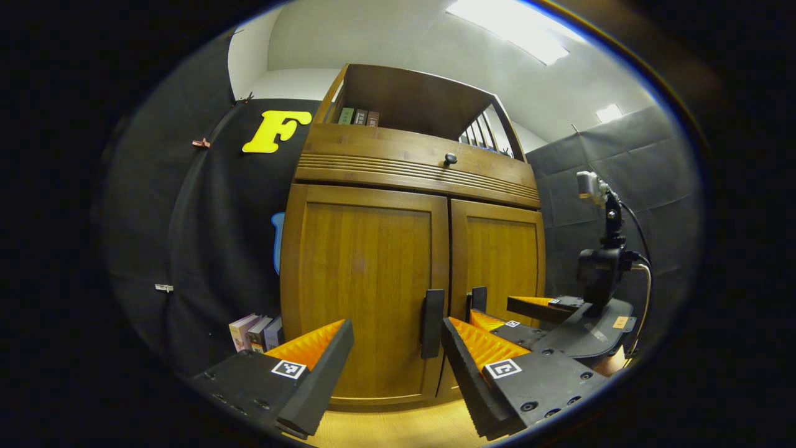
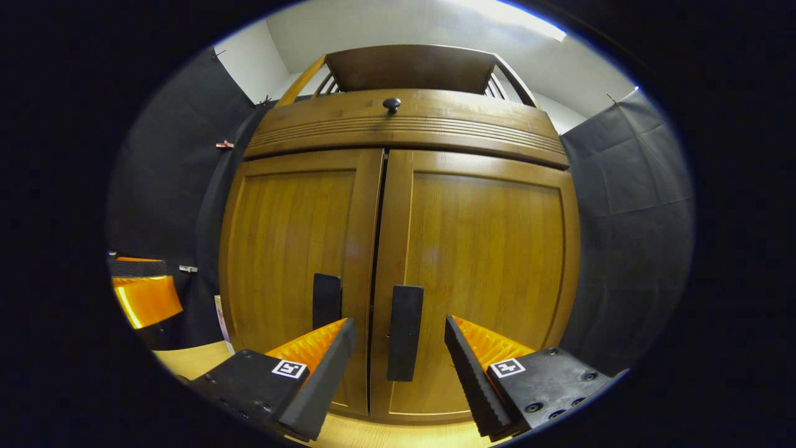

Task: Open the right door of the double-door shoe cabinet with the right hand, and open the left door with the left hand.

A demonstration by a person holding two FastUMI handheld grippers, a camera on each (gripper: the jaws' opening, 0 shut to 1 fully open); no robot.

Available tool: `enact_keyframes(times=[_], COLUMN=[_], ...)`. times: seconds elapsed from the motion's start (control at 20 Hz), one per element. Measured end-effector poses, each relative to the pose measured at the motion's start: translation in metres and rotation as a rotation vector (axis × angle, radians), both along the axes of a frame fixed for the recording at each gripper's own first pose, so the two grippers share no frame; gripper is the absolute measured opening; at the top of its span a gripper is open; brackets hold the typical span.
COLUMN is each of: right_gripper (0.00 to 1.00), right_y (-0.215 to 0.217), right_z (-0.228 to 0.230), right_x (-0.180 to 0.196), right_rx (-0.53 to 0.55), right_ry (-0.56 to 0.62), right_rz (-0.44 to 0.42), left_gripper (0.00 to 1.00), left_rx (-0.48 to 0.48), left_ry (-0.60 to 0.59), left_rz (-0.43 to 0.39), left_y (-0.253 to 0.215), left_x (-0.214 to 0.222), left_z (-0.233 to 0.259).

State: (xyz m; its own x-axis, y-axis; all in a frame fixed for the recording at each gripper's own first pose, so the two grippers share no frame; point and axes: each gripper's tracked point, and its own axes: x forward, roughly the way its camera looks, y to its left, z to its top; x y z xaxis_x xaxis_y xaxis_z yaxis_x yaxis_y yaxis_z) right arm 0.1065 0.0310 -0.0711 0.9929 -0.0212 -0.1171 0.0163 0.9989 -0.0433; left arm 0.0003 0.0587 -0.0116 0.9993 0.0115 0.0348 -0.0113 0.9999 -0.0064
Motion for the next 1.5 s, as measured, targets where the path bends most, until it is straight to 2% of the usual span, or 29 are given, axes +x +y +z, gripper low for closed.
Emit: enact_keyframes(times=[0.05,0.1,0.3,0.4,0.5,0.6,0.65,0.75,0.8,0.9,0.95,1.5], right_gripper=[0.90,0.88,0.81,0.80,0.49,0.40,0.40,0.29,0.29,0.13,0.17,0.17], right_y=[0.002,0.001,-0.006,-0.008,-0.011,-0.011,-0.009,-0.009,-0.010,-0.008,-0.008,-0.014], right_z=[-0.006,-0.011,-0.027,-0.036,-0.040,-0.050,-0.046,-0.043,-0.046,-0.043,-0.042,-0.025], right_x=[0.005,0.010,0.026,0.034,0.037,0.045,0.038,0.036,0.035,0.028,0.023,-0.028], right_rx=[0.003,0.003,-0.022,-0.011,0.010,0.030,0.018,-0.014,-0.008,0.020,0.031,0.052], right_ry=[0.008,0.011,0.023,0.033,0.046,0.070,0.056,0.058,0.059,0.068,0.066,0.086], right_rz=[0.004,-0.002,-0.046,-0.056,-0.065,-0.067,-0.073,-0.077,-0.079,-0.064,-0.056,0.058], left_gripper=[0.86,0.89,0.89,0.89,0.89,0.89,0.89,0.89,0.89,0.86,0.89,0.88], left_rx=[-0.006,-0.013,-0.020,-0.028,-0.033,-0.038,-0.041,-0.048,-0.049,-0.049,-0.048,-0.076], left_ry=[0.005,0.014,0.040,0.047,0.056,0.069,0.074,0.078,0.080,0.081,0.083,0.062], left_rz=[0.003,0.008,0.035,0.049,0.061,0.071,0.074,0.076,0.078,0.082,0.083,0.099], left_y=[0.004,0.008,0.026,0.034,0.041,0.045,0.045,0.046,0.046,0.046,0.045,0.004], left_x=[0.002,0.006,0.013,0.017,0.021,0.021,0.021,0.021,0.021,0.019,0.018,-0.012], left_z=[-0.001,-0.005,-0.019,-0.025,-0.030,-0.035,-0.037,-0.037,-0.037,-0.038,-0.038,-0.013])
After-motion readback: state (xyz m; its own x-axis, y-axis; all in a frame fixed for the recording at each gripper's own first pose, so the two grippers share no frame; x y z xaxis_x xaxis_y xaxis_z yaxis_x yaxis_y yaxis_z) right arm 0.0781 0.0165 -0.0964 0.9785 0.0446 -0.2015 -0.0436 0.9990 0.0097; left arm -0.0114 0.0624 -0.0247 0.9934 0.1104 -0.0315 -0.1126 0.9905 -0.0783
